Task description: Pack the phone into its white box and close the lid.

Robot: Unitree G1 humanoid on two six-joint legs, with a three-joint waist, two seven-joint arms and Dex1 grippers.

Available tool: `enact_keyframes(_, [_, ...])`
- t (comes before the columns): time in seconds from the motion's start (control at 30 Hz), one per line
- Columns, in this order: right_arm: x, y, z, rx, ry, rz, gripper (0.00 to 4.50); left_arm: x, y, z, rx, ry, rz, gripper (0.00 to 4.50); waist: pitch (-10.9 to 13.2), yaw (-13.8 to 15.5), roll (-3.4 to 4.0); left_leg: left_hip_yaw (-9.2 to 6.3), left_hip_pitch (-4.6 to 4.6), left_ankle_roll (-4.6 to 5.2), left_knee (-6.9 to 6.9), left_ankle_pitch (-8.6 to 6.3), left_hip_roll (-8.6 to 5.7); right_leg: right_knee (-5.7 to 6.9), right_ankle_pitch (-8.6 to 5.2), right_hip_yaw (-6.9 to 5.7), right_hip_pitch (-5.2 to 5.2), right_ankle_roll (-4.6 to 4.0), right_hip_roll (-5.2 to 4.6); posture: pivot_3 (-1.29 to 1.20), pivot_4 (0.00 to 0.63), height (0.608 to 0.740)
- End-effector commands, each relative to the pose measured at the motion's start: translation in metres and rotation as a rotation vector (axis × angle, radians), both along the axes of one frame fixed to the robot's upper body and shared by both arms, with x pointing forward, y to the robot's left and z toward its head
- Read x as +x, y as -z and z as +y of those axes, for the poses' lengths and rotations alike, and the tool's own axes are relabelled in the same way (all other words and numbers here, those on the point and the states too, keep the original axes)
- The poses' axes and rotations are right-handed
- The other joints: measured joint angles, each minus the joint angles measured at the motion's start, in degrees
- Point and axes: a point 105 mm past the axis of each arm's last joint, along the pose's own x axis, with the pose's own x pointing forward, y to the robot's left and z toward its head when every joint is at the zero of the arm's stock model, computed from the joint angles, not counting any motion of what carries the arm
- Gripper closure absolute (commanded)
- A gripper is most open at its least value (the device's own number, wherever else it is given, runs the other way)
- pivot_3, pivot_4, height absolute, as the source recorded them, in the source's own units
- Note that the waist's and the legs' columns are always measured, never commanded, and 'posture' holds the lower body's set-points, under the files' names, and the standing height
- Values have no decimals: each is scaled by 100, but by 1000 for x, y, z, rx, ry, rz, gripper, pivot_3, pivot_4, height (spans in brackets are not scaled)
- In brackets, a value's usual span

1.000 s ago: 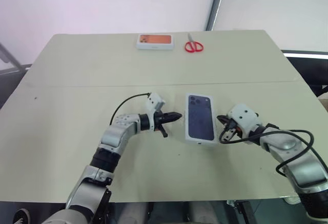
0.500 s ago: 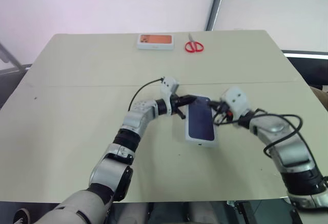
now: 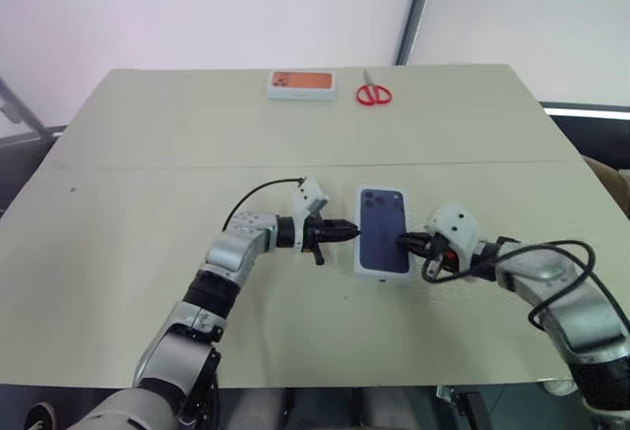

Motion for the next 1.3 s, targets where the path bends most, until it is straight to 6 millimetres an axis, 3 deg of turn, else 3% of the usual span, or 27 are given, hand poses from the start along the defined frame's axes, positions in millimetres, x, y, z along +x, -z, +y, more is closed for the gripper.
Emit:
enact_keyframes(0.03, [12, -34, -8, 45, 31, -103, 2045, 16, -32, 28, -30, -86, -102, 1721, 1, -13, 0, 2, -7, 0, -3, 0, 0, 3, 0, 3, -14, 0, 0, 0, 150, 740])
enact_keyframes(0.13, [16, -48, -10, 64, 11, -136, 500, 21, -36, 63, 16, -139, -116, 166, 2, -39, 1, 4, -17, -6, -21, 5, 2, 5, 0, 7, -37, 0, 2, 0, 150, 740])
enact_keyframes(0.17, [18, -50, -10, 56, 6, -146, 22, 24, -33, 76, 43, -166, -124, 0, 2, -36, 1, 4, -17, -7, -22, 5, 3, 4, 0, 7, -37, 0, 4, 0, 150, 740])
enact_keyframes(0.27, [24, -55, -13, 73, 5, -162, 22, 27, -30, 111, 94, -244, -162, 0, 2, -16, 2, 5, -17, -8, -22, 6, 1, 4, 0, 7, -35, -1, 1, 0, 150, 740])
enact_keyframes(0.4, [14, -57, -6, 68, -72, -184, 22, 15, -53, 138, 17, -279, -164, 0, 5, 1, -1, 3, -22, -8, -22, 6, -5, 4, 0, 4, -37, 0, -10, 0, 150, 740])
enact_keyframes(0.53, [6, -53, -7, 73, -108, -168, 22, 4, -54, 149, 43, -288, -191, 0, 5, 1, -1, 3, -25, -8, -22, 6, -5, 4, 0, 4, -40, 0, -15, 0, 150, 740])
enact_keyframes(0.73, [-9, -35, -14, -1, -145, -150, 22, -27, -39, 178, 123, -359, -194, 0, 7, -29, 3, 8, -23, -8, -37, 5, -1, 2, 0, 13, -50, -2, -19, 0, 150, 740])
enact_keyframes(0.93, [-20, -28, -23, -34, -166, -163, 22, -48, -47, 202, 129, -438, -242, 0, 7, 18, 4, 6, -25, -11, -35, 5, 0, 0, 1, 9, -47, -6, -25, 0, 150, 740])
enact_keyframes(1.13, [-35, -24, -22, -28, -207, -173, 22, -75, -33, 212, 178, -451, -230, 0, 7, 8, 5, 7, -25, -10, -38, 4, 2, -10, 1, 9, -44, -7, -27, 0, 150, 740])
enact_keyframes(1.3, [-40, -18, -27, -27, -193, -248, 22, -76, -32, 219, 170, -505, -248, 0, 7, 20, 4, 4, -25, -10, -40, 3, 7, -21, 3, 6, -37, -12, -27, 0, 150, 740])
